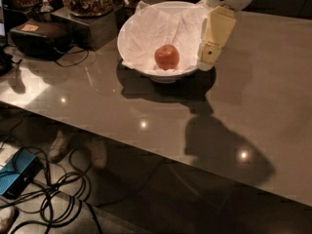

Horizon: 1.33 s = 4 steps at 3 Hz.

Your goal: Pick apple from white bowl

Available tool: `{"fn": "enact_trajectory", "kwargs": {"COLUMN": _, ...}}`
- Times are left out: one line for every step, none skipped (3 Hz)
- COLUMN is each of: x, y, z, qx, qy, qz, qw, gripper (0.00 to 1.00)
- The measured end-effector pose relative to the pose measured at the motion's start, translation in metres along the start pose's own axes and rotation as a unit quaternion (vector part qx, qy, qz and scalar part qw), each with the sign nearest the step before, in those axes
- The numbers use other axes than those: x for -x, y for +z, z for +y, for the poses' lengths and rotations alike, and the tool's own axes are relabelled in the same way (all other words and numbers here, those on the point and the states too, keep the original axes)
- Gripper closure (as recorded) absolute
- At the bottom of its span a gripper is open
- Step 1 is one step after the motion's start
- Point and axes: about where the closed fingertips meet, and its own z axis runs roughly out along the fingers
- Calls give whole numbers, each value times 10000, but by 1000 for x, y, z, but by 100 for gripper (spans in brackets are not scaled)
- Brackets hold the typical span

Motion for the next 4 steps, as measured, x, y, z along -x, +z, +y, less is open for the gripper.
{"fn": "enact_trajectory", "kwargs": {"x": 9, "y": -1, "z": -8, "qx": -137, "qy": -22, "qz": -124, "qw": 9998, "gripper": 0}}
{"fn": "enact_trajectory", "kwargs": {"x": 19, "y": 3, "z": -21, "qx": -230, "qy": 78, "qz": -343, "qw": 9991, "gripper": 0}}
{"fn": "enact_trajectory", "kwargs": {"x": 34, "y": 12, "z": -43, "qx": -234, "qy": 129, "qz": -419, "qw": 9988, "gripper": 0}}
{"fn": "enact_trajectory", "kwargs": {"x": 45, "y": 24, "z": -62, "qx": -185, "qy": 158, "qz": -431, "qw": 9988, "gripper": 0}}
